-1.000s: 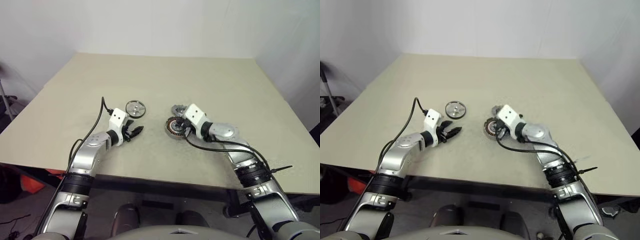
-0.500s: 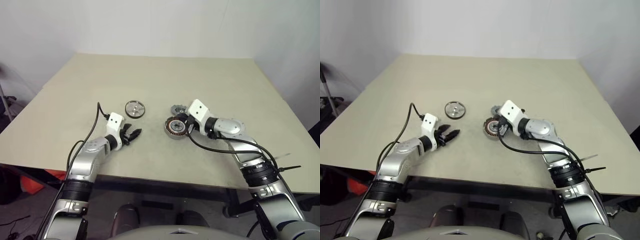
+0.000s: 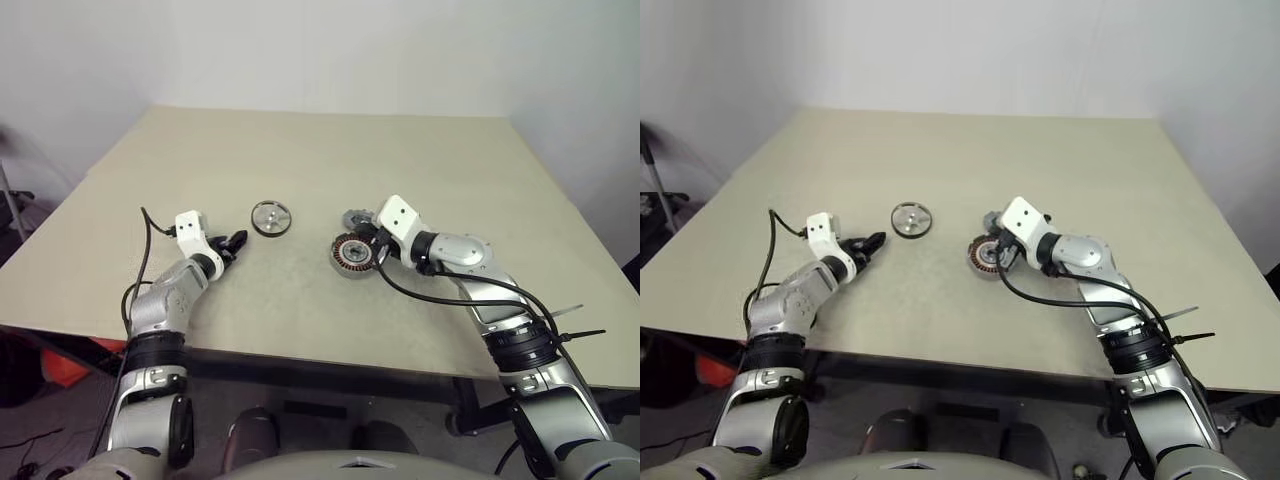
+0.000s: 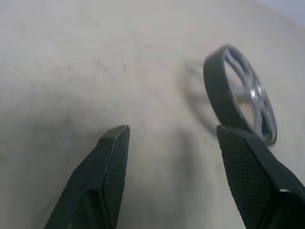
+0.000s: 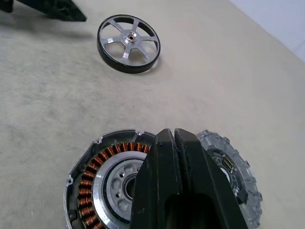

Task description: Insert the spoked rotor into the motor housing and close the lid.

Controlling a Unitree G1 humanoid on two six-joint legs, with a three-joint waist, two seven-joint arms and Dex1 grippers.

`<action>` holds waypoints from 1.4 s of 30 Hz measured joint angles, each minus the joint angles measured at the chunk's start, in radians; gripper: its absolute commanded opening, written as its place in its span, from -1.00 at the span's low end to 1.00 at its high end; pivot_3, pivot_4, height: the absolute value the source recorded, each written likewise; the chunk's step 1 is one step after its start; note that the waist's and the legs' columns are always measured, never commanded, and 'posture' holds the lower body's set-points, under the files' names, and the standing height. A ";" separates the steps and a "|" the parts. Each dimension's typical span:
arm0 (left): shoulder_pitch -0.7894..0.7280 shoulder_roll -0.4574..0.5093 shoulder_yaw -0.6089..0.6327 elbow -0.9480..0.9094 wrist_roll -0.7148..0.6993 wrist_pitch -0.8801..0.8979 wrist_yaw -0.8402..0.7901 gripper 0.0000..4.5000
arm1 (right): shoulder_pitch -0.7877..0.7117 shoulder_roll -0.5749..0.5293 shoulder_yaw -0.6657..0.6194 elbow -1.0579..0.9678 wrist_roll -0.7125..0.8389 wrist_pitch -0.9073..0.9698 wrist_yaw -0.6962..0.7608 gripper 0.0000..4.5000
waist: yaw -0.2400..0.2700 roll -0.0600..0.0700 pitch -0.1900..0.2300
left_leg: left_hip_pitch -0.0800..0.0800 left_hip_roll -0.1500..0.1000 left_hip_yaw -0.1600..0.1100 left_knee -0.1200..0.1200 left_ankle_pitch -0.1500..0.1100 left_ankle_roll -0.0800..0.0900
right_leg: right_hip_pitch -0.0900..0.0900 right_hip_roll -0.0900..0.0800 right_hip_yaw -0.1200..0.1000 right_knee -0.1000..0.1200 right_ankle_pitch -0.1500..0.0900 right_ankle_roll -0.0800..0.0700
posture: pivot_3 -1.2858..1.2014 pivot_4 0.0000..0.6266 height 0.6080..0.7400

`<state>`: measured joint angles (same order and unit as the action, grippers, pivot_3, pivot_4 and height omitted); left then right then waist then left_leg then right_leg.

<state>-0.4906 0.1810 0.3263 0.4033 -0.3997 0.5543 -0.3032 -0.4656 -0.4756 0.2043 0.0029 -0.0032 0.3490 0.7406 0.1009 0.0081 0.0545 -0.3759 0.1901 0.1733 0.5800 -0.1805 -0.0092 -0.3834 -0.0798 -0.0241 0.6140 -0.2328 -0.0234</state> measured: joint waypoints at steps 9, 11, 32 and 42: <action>-0.121 -0.011 0.016 0.219 -0.006 -0.085 -0.048 0.36 | 0.000 -0.001 0.000 0.000 0.000 0.000 -0.001 -0.98 | 0.005 0.000 0.000 | 0.000 -0.001 -0.001 0.001 0.000 0.000 | 0.001 -0.001 0.000 0.000 0.000 0.000 | 0.03 -1.00 1.00; -0.134 -0.006 0.016 0.245 -0.007 -0.086 -0.065 0.36 | 0.000 -0.003 0.000 0.000 -0.001 0.000 -0.002 -0.98 | 0.007 0.000 0.000 | 0.000 -0.001 -0.001 0.001 0.000 0.000 | 0.001 -0.001 0.000 0.000 0.000 0.000 | 0.03 -1.00 1.00; -0.279 -0.098 0.102 0.415 -0.151 0.000 -0.130 0.36 | 0.009 -0.006 0.000 0.001 -0.001 0.002 -0.006 -0.98 | 0.023 -0.002 0.002 | -0.002 -0.001 -0.001 0.001 0.000 0.000 | -0.002 -0.001 -0.001 0.000 0.000 0.000 | 0.03 -1.00 1.00; -0.365 -0.103 0.151 0.598 -0.154 -0.080 -0.062 -0.51 | 0.006 -0.004 0.000 0.005 -0.003 0.003 -0.022 -1.00 | 0.024 -0.004 0.003 | -0.002 -0.001 -0.001 0.001 0.000 0.000 | -0.001 -0.001 -0.001 0.000 0.000 0.000 | 0.03 -1.00 1.00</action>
<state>-0.8555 0.0776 0.4772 1.0014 -0.5539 0.4747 -0.3647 -0.4596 -0.4798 0.2046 0.0080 -0.0066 0.3515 0.7188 0.1247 0.0039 0.0572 -0.3779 0.1892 0.1725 0.5807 -0.1804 -0.0091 -0.3844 -0.0812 -0.0250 0.6135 -0.2327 -0.0232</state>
